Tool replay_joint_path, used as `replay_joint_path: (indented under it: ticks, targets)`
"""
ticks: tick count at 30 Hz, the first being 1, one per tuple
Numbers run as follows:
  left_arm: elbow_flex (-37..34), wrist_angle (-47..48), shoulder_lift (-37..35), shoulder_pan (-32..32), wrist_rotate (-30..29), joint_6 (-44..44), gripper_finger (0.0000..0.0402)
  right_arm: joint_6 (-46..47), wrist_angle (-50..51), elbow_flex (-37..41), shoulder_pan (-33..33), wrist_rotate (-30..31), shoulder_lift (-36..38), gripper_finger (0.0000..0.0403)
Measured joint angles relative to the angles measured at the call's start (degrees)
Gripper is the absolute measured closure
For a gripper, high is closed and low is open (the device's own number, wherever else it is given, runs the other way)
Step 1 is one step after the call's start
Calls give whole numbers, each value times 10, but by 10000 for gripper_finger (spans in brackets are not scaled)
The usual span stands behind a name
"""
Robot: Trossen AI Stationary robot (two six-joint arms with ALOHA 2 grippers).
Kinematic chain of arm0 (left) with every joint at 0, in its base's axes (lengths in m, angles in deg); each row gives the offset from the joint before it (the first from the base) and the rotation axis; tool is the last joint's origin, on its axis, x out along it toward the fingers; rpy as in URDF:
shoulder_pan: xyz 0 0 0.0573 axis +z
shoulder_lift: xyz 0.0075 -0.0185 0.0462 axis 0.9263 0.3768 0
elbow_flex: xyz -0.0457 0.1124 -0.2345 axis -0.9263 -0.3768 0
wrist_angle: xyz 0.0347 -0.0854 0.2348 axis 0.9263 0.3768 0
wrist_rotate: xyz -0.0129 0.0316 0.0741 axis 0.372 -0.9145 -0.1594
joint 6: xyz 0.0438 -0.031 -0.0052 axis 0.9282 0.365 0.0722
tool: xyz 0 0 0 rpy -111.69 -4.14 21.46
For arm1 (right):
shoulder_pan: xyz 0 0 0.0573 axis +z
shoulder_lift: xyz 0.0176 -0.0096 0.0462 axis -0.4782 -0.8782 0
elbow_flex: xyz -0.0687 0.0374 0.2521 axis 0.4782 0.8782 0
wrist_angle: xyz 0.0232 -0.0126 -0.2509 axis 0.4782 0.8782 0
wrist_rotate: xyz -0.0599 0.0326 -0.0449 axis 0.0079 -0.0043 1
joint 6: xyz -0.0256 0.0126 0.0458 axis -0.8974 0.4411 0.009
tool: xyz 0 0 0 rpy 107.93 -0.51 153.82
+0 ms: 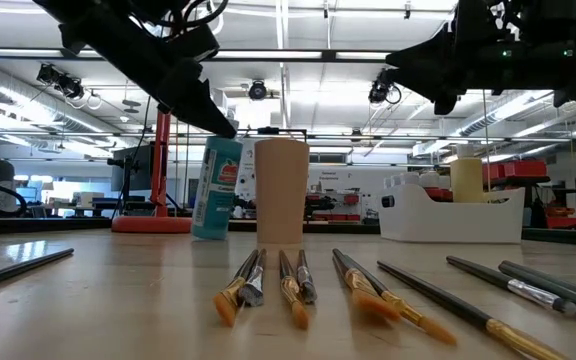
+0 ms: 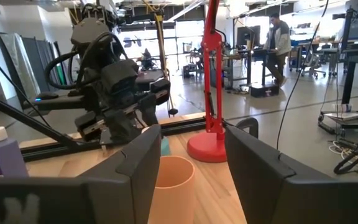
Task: Pick & Place Paint Supplies
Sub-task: Put the blue paint bottle into the white bin
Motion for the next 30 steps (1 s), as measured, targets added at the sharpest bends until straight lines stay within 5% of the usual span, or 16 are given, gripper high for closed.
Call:
replay_joint_path:
  ticks: [11,16,30]
  targets:
    - [17,0,-44,-12,-1,-21,269,-1,0,-6,2,-70,-1,222]
    - [31,3,-76,-23,-3,-35,276,-71,5,-39,24,-99,-15,213]
    - [37,-1,-143,-63,-1,-11,275,-99,127,-289,50,-73,-227,102]
